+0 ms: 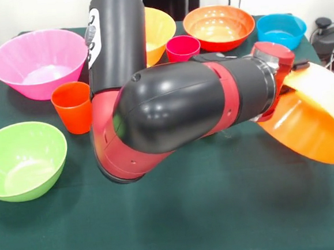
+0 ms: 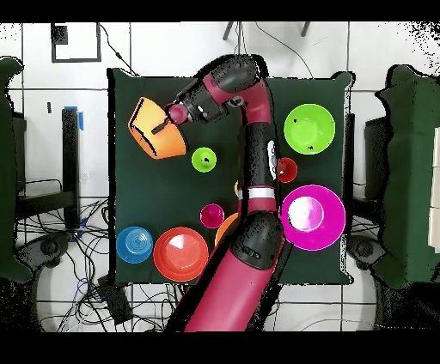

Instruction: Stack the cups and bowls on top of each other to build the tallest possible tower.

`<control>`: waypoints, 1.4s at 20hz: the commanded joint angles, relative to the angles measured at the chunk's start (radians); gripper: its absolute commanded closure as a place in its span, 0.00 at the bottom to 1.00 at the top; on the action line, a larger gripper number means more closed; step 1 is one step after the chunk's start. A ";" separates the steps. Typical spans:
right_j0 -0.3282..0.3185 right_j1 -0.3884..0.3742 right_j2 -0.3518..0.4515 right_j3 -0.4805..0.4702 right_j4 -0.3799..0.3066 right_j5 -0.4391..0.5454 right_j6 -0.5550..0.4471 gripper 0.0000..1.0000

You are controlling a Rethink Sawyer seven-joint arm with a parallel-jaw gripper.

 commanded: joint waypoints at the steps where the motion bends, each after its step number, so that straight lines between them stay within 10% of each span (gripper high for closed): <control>1: -0.007 0.098 -0.081 -0.119 -0.152 -0.051 -0.290 0.00; 22: -0.016 0.097 -0.091 -0.104 -0.138 -0.037 -0.247 0.00; 28: -0.039 0.028 -0.162 -0.007 -0.128 -0.193 -0.224 0.00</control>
